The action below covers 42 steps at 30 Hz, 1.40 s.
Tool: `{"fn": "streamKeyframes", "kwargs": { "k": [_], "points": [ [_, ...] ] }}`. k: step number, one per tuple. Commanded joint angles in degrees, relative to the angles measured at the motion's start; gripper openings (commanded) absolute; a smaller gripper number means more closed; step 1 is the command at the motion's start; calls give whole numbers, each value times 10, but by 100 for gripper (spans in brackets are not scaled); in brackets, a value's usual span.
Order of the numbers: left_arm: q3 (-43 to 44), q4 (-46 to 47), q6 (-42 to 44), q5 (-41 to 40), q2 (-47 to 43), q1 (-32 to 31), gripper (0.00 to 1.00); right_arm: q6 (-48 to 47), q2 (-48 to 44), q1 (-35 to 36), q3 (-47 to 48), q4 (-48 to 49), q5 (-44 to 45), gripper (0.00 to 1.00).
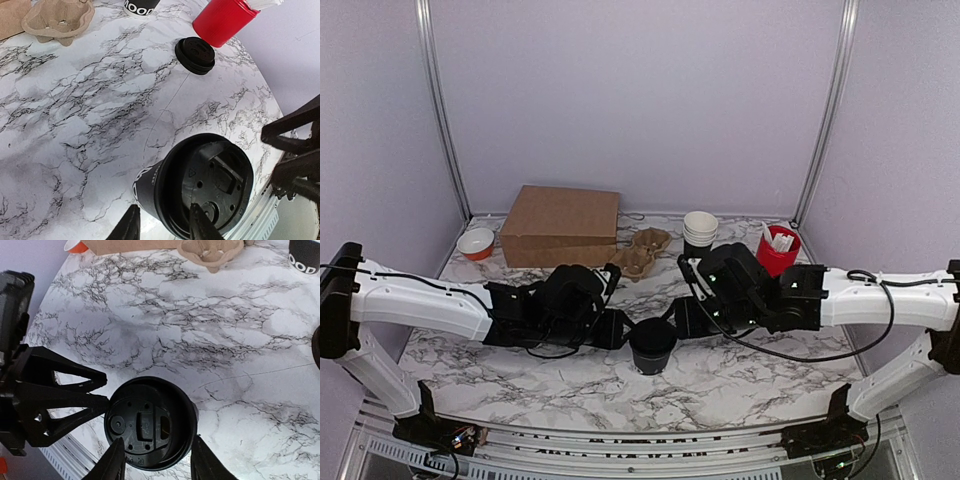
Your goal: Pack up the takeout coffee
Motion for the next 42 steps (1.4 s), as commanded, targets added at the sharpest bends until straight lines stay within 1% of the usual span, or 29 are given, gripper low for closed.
{"fn": "streamKeyframes", "kwargs": {
  "k": [1, 3, 7, 12, 18, 29, 34, 39, 42],
  "points": [
    [13, -28, 15, 5, -5, 2, 36, -8, -43, -14, -5, -11, 38, 44],
    [14, -30, 16, 10, -1, 2, 39, -17, -53, -30, -24, 0, 20, 43],
    [20, -29, 14, 17, 6, 0, 39, -28, -58, -58, -65, 39, -23, 39],
    [31, -30, 15, 18, 13, -1, 40, -31, -45, -63, -90, 89, -62, 37],
    [40, -36, 16, 19, 34, 0, 40, -22, -37, -63, -107, 115, -72, 37],
    [38, -38, 14, 15, 50, -2, 39, -18, -5, -66, -107, 115, -71, 36],
    [35, -37, 13, 14, 53, -1, 39, -12, -9, -66, -117, 108, -63, 35],
    [37, -37, 14, 13, 59, -1, 39, -9, 16, -59, -116, 65, -45, 31],
    [38, -36, 14, 10, 63, -1, 39, 2, 35, -43, -126, 58, -39, 30]
  ]
}}
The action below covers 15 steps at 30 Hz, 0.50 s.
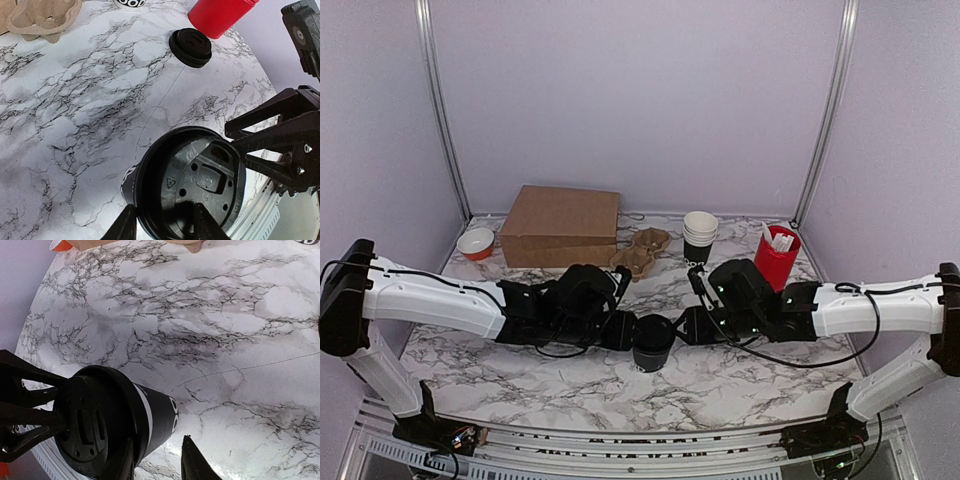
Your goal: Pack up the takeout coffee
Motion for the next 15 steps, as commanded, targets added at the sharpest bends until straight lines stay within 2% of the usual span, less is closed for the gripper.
{"fn": "streamKeyframes", "kwargs": {
  "k": [1, 9, 15],
  "points": [
    [4, -25, 6, -7, 27, 0, 39, 19, 47, 25, -18, -58, 24, 30],
    [4, -24, 8, -11, 34, 4, 39, 53, 93, 64, -29, -46, 18, 27],
    [6, -29, 31, -7, 30, 11, 39, 48, 5, 71, 12, -55, 32, 29]
  ]
}}
